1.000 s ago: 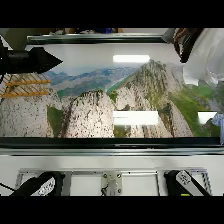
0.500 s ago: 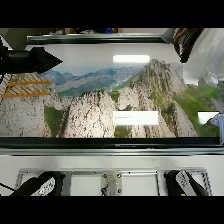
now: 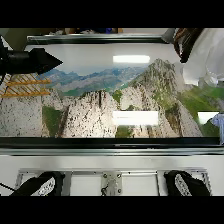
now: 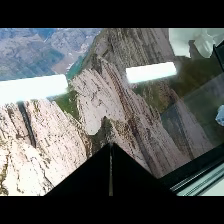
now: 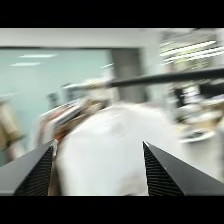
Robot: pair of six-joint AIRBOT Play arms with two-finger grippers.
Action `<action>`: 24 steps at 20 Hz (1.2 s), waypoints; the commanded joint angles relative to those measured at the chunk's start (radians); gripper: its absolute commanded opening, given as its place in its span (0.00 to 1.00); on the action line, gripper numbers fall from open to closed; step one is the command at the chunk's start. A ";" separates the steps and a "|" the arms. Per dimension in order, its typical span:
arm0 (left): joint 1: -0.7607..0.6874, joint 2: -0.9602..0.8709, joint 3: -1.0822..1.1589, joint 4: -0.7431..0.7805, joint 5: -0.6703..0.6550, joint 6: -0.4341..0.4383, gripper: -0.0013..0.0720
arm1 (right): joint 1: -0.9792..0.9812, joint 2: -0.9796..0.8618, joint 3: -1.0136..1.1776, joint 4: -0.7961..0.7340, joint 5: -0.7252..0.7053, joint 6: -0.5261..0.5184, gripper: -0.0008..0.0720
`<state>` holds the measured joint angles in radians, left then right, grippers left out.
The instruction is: Fold the clothes and pants, and hang the long-sleeved shirts on hangers.
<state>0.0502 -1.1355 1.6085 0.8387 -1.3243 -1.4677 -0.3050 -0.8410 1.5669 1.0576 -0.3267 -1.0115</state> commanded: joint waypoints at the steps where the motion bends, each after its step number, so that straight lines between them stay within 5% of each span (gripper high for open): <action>1: 0.000 0.001 0.000 0.007 -0.005 0.006 0.05 | 0.358 -0.072 0.000 0.240 -0.115 -0.242 0.81; 6: -0.001 0.000 0.000 0.007 -0.005 0.014 0.05 | 0.730 -0.283 0.000 0.621 -0.420 -0.632 0.81; 11: -0.001 0.000 -0.001 0.007 -0.012 0.022 0.05 | 0.753 -0.426 0.000 1.192 -0.745 -0.988 0.81; 16: -0.042 0.030 -0.138 0.008 0.006 0.086 0.05 | 0.711 -0.424 -0.037 1.245 -0.853 -1.016 0.81; 24: -0.200 0.105 -0.436 0.006 0.140 0.117 0.05 | 0.712 -0.323 -0.264 1.288 -0.723 -1.016 0.81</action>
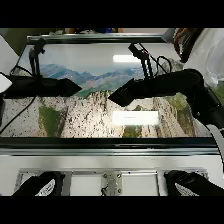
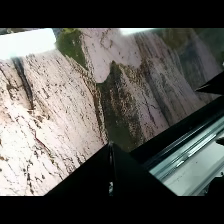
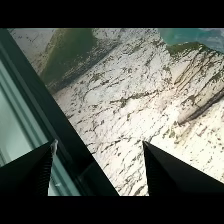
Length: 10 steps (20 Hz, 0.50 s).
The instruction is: Fold the clothes and pants, and hang the long-sleeved shirts on hangers.
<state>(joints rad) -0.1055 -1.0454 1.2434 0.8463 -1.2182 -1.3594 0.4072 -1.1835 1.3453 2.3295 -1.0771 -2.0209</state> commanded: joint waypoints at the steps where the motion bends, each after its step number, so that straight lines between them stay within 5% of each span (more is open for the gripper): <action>1: -0.055 0.014 -0.082 -0.001 0.034 0.009 0.05 | 0.000 0.019 -0.042 0.015 0.027 -0.007 0.81; 4: -0.078 0.015 -0.092 -0.001 0.037 0.009 0.05 | 0.000 0.018 -0.042 0.003 0.027 -0.007 0.79; 5: -0.077 0.014 -0.092 -0.002 0.037 0.009 0.05 | 0.000 0.018 -0.042 0.003 0.027 -0.007 0.51; 6: -0.077 0.014 -0.092 -0.002 0.037 0.009 0.05 | 0.000 0.018 -0.042 0.002 0.027 -0.007 0.06; 10: -0.077 0.014 -0.092 -0.002 0.035 0.009 0.05 | 0.000 0.018 -0.042 0.001 0.019 -0.007 0.05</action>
